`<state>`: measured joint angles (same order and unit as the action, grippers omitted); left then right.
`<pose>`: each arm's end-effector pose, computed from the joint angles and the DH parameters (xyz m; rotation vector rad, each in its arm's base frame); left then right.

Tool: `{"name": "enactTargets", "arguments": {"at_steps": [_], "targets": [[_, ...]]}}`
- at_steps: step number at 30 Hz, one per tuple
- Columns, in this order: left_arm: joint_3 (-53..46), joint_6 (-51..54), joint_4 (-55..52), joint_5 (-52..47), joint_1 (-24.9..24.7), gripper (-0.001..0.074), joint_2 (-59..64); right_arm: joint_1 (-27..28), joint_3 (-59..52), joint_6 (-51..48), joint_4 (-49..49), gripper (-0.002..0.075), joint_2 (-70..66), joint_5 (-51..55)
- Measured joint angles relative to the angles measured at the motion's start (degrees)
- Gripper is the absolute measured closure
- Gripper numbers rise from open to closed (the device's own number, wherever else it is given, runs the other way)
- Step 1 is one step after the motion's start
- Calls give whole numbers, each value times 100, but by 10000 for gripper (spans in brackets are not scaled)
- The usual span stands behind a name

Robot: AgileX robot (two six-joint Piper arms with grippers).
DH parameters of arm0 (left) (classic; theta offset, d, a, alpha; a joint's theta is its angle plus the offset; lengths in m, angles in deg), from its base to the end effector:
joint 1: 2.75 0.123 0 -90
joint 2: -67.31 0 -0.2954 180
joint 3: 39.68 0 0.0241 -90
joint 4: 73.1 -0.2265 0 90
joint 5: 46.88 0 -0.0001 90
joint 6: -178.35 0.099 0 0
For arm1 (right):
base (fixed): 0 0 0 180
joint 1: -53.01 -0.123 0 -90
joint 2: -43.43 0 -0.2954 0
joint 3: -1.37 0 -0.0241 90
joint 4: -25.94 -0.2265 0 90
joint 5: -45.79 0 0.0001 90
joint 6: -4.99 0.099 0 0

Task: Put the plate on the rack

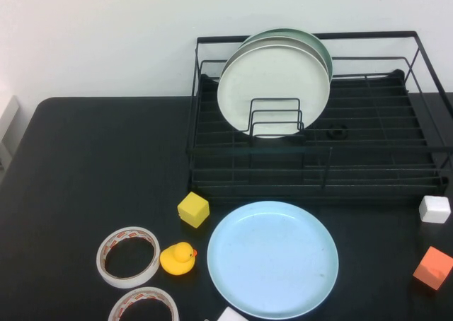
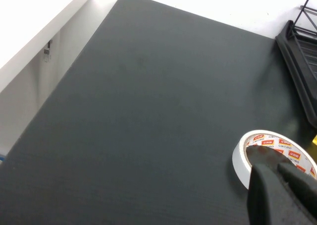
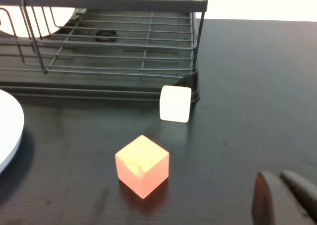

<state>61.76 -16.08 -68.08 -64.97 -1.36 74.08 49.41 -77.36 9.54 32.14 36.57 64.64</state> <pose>0.0268 -0.0020 0.1773 -0.3045 1.7848 -0.2459 0.0267 -0.0018 0.1751 -0.0535 1.8201 -0.0036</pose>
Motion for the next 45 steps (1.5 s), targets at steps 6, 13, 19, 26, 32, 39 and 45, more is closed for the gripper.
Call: {"name": "enactTargets", "arguments": {"at_steps": [6, 13, 19, 26, 32, 39, 45], "targets": [[0, -468, 767, 140, 0, 736, 0, 0, 0, 17, -1207, 715, 0, 0], [-12, -1801, 4655, 1039, 0, 736, 0, 0, -27, 194, -5364, 715, 0, 109], [-12, -1664, 5308, 1734, 0, 736, 0, 0, -27, -633, -5932, 715, 0, -251], [198, -312, 4840, 1321, 0, 736, 0, 0, -27, -1870, -5937, 715, 0, -361], [2144, 2480, 3854, -364, 0, 736, 887, 0, -27, -2241, -5936, 715, 0, -337], [4363, 4414, 3567, -2747, 0, 736, 3055, 0, -27, -2279, -5929, 715, 0, -328], [5587, 5807, 3567, -4184, 0, 736, 4683, 0, -27, -2315, -5924, 715, 0, -325]]}}
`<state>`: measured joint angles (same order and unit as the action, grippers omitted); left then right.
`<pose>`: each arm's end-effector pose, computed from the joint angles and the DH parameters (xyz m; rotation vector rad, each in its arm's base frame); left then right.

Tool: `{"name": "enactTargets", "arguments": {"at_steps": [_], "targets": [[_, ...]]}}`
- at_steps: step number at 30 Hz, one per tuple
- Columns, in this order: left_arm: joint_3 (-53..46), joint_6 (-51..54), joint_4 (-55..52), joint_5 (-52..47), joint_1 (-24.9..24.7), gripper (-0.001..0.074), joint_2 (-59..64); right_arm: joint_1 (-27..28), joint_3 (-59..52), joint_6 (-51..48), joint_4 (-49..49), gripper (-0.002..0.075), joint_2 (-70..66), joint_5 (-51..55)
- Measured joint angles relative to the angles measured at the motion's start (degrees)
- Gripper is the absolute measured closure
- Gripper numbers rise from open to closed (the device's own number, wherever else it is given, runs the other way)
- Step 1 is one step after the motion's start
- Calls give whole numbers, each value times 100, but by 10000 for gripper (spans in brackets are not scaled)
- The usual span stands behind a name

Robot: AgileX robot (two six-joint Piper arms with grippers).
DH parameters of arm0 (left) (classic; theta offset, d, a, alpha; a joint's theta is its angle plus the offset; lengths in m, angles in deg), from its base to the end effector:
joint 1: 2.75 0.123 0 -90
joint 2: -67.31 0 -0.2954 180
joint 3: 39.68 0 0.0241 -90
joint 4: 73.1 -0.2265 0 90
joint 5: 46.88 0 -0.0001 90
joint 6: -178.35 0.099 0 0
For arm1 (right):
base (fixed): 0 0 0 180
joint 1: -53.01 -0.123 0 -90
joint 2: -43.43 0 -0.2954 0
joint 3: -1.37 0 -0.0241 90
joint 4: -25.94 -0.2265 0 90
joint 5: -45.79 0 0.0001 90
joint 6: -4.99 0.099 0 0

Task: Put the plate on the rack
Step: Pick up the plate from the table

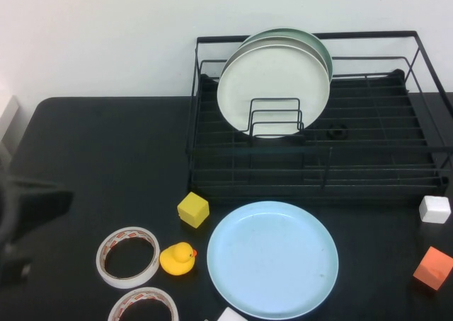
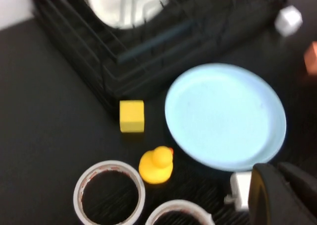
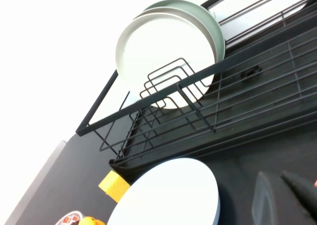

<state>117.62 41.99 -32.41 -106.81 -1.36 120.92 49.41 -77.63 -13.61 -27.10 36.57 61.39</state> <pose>0.1039 -0.0534 0.3864 0.6598 2.0467 -0.4543 0.0257 0.0230 0.1895 0.2743 1.6842 0.6654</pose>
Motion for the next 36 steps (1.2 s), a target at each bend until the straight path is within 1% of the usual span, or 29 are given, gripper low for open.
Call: {"name": "enactTargets", "arguments": {"at_steps": [2, 6, 9, 11, 15, 18, 19, 21, 23, 25, 28, 33, 35, 36], "targets": [[246, 375, 0, -188, 0, 736, 464, 0, 0, 0, 0, 715, 0, 10], [605, 809, 37, -349, -51, 736, 1178, 0, 0, -13, 0, 715, 0, 10], [812, 898, -54, -362, -397, 736, 1577, 0, 0, -23, 0, 715, 0, 23], [924, 907, -255, -325, -834, 736, 1783, 0, 0, -35, 0, 715, 0, 37], [1060, 555, -981, 13, -1917, 736, 2133, 0, 0, -49, 0, 715, 0, 50], [1144, -116, -1615, 331, -2734, 736, 2466, 0, 0, -58, 0, 715, 0, 101], [1181, -367, -1784, 382, -2924, 736, 2576, 0, 0, -58, 0, 715, 0, 122], [1325, -941, -2192, 367, -3354, 734, 2892, 0, 0, -58, 9, 715, 0, 190], [1509, -1190, -2529, 193, -3728, 715, 3246, 0, 0, -62, 9, 715, 0, 218], [1662, -1320, -2852, 64, -4046, 679, 3556, 0, 0, -62, 9, 715, 0, 227], [1843, -1417, -3168, 64, -4557, 578, 3998, 0, 0, -62, 9, 715, 0, 227], [1988, -1807, -3671, 393, -5307, 302, 4641, 0, 0, -62, 9, 715, 0, 227], [1999, -1941, -3855, 472, -5541, 232, 4923, 0, 0, -62, 9, 715, 0, 230], [1999, -2010, -3911, 499, -5637, 211, 5062, 0, 0, -71, 9, 715, 0, 239]]}}
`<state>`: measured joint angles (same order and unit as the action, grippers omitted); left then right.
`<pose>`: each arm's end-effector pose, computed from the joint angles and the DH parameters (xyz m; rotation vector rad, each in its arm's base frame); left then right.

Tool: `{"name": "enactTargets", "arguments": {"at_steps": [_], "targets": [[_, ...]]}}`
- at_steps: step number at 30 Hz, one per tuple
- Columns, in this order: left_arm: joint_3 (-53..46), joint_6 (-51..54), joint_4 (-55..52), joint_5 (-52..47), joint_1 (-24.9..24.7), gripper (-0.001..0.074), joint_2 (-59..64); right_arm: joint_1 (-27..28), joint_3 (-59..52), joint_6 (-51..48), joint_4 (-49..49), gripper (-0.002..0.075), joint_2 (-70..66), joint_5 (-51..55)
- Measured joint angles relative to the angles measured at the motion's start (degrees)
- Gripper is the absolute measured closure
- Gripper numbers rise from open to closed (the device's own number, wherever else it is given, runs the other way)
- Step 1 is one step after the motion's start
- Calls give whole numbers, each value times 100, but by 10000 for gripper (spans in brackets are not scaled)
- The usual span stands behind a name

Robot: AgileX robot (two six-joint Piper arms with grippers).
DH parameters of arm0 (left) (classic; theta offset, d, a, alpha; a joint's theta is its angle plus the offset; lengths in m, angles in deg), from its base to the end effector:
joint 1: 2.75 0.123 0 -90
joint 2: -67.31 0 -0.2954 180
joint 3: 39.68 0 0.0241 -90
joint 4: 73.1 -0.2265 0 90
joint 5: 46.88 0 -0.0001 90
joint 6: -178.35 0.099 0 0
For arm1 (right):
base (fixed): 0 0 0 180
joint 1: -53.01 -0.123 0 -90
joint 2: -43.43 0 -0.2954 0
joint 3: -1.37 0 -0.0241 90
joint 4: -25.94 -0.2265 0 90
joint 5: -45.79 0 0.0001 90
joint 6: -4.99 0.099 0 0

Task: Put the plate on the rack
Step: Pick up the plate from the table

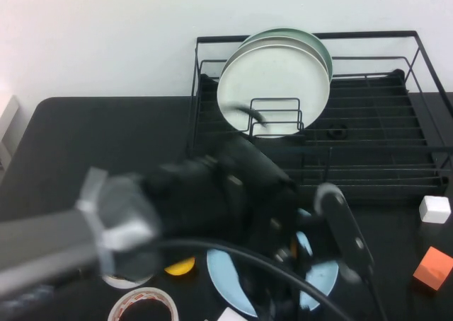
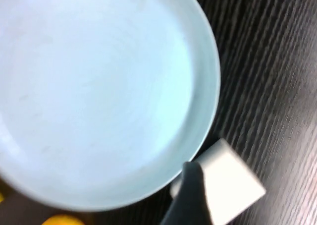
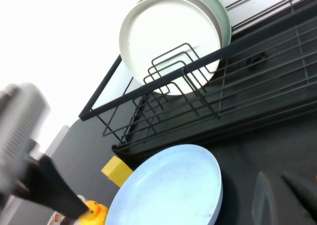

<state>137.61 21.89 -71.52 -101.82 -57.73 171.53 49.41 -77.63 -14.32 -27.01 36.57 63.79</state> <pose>0.1858 -0.2691 0.2724 1.7835 2.2096 -0.1570 0.0245 0.0261 0.1870 0.2412 1.7176 0.6753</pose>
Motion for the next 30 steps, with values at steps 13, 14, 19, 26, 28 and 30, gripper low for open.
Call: {"name": "enactTargets", "arguments": {"at_steps": [13, 14, 19, 26, 28, 30], "targets": [[10, -457, -238, 789, -254, 190, 1022, 0, 0, -34, 0, 715, 0, 0], [10, -472, -251, 879, -254, 189, 1067, 0, 0, -51, 0, 715, 0, 0], [10, -527, -364, 1124, -254, 189, 1336, 0, 0, -88, -20, 715, 0, 0], [10, -709, -615, 1212, -254, 189, 1580, 0, 0, -97, -34, 715, 0, 0], [10, -852, -682, 1285, -254, 189, 1630, 0, 0, -97, -34, 715, 0, 0], [10, -943, -721, 1364, -254, 189, 1660, 0, 0, -101, -36, 715, 0, 0]]}}
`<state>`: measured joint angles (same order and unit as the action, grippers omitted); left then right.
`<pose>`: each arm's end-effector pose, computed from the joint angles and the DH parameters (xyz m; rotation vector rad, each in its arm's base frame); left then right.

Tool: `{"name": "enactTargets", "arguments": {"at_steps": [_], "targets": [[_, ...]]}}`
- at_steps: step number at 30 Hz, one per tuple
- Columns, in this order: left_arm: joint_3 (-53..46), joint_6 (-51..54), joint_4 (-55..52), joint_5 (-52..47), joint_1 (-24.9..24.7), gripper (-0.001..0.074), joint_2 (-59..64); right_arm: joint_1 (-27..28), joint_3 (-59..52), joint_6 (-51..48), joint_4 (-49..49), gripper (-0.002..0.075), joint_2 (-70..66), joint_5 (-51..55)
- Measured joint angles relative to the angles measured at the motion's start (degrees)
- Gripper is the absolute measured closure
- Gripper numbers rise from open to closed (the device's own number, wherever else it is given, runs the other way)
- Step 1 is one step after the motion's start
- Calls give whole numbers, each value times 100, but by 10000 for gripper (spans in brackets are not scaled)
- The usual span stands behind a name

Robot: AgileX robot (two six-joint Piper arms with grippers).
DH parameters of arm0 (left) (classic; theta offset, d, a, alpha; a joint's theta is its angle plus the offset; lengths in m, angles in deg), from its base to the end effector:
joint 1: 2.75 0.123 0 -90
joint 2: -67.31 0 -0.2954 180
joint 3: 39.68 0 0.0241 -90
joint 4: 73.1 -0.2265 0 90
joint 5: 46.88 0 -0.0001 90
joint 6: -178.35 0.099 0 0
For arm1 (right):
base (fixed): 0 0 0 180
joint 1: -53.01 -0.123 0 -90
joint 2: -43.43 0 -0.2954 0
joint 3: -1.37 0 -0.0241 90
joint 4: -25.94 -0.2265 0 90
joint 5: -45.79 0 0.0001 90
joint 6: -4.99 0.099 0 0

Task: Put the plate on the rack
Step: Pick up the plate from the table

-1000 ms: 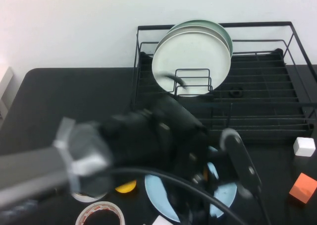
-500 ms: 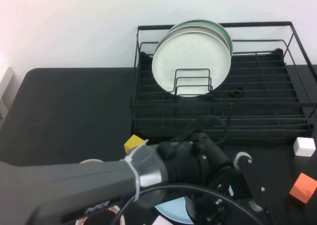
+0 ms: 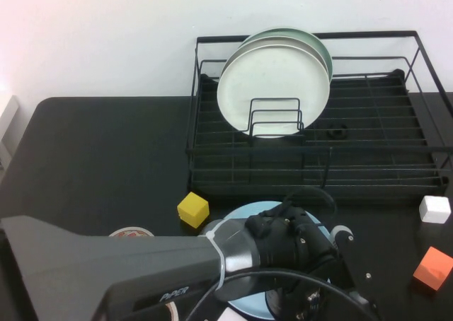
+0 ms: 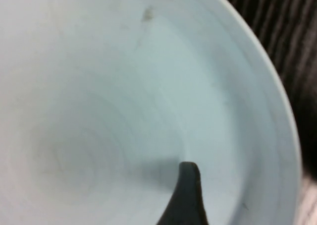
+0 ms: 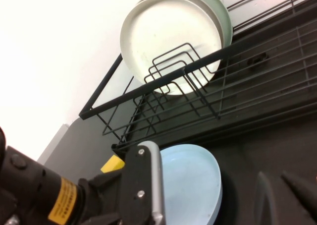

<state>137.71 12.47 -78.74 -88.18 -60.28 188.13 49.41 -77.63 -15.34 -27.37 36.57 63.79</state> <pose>0.2093 -0.3170 0.1767 1.7527 2.2681 -0.0423 0.0245 0.0262 0.1872 0.2298 1.7164 0.6680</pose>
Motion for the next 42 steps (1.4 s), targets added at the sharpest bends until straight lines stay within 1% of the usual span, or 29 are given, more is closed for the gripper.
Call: {"name": "enactTargets", "arguments": {"at_steps": [6, 12, 14, 16, 17, 19, 22, 24, 25, 28, 32, 42], "targets": [[0, -98, 133, 72, 137, 189, 29, 0, 0, -9, 0, 715, 0, 0], [36, -107, 638, 83, 474, 190, 55, 0, 0, -13, 0, 715, 0, 2], [49, -107, 707, 83, 536, 213, 58, 0, 0, -13, 0, 715, 0, 2], [60, -96, 733, 83, 576, 262, 70, 0, 0, -13, -9, 715, 0, 2], [58, -73, 759, 73, 576, 302, 67, 0, 0, -13, -9, 715, 0, 2], [62, -23, 802, 61, 576, 388, 89, 0, 0, -13, -9, 715, 0, 2], [97, 45, 855, 28, 565, 577, 126, 0, 0, -13, -9, 715, 0, 12], [115, 71, 853, 12, 542, 654, 147, 0, 0, -13, -9, 715, 0, 24], [115, 80, 839, 24, 542, 676, 147, 0, 0, -13, -9, 715, 0, 24], [128, 83, 839, 50, 542, 699, 101, 0, 0, -13, -9, 715, 0, 34], [128, 95, 868, -90, 542, 713, -82, 0, 0, -22, -9, 715, 0, 47], [128, 84, 1452, -448, 528, 734, -1208, 0, 0, -26, -9, 715, 0, 47]]}}
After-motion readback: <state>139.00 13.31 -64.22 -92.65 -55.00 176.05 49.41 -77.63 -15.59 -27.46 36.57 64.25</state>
